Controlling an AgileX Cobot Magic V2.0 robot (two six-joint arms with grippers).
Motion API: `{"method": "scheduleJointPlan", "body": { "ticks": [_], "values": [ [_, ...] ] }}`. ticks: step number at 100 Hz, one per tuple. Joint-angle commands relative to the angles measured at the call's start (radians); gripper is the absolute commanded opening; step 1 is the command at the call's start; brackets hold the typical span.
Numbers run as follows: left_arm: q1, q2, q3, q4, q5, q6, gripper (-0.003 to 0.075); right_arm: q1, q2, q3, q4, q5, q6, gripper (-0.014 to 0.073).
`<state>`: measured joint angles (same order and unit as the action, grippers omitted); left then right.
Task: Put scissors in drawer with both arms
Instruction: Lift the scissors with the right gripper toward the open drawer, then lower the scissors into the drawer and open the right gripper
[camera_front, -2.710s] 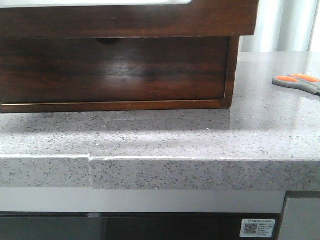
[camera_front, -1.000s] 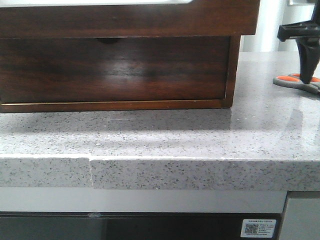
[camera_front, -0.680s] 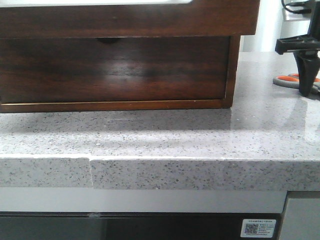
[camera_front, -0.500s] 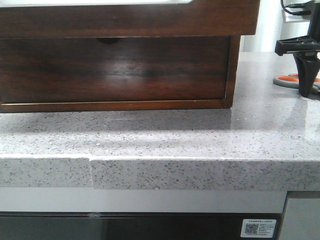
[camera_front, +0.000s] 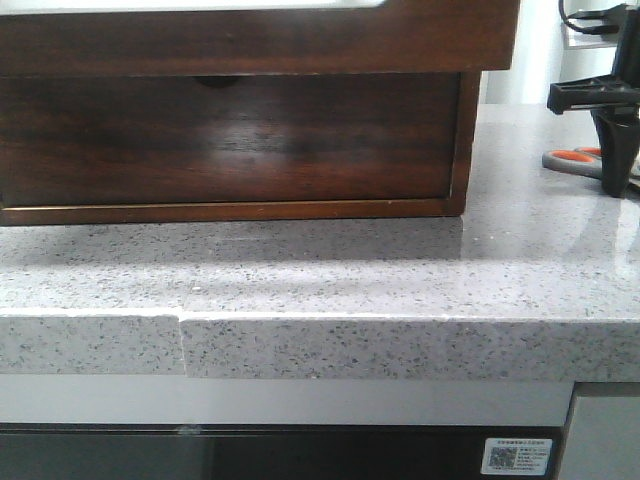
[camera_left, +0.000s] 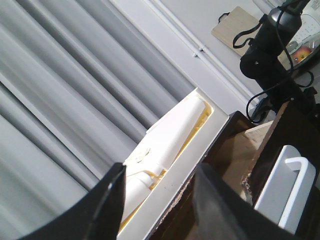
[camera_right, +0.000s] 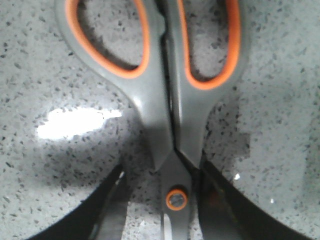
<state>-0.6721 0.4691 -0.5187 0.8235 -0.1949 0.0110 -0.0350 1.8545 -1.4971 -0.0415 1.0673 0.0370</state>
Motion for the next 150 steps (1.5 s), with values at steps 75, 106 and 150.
{"method": "scheduleJointPlan", "body": {
  "ticks": [75, 106, 150],
  "values": [
    [-0.009, 0.003, -0.026, -0.026, -0.044, -0.011, 0.0304, -0.002, -0.311, -0.028, 0.03, -0.021, -0.124, -0.0079],
    [-0.009, 0.003, -0.026, -0.026, -0.044, -0.011, 0.0304, 0.077, -0.572, -0.056, 0.197, -0.079, -0.422, -0.0079],
    [-0.009, 0.003, -0.026, -0.026, -0.044, -0.011, 0.0304, 0.557, -0.61, -0.168, 0.198, -0.269, -0.693, -0.0079]
  ]
}}
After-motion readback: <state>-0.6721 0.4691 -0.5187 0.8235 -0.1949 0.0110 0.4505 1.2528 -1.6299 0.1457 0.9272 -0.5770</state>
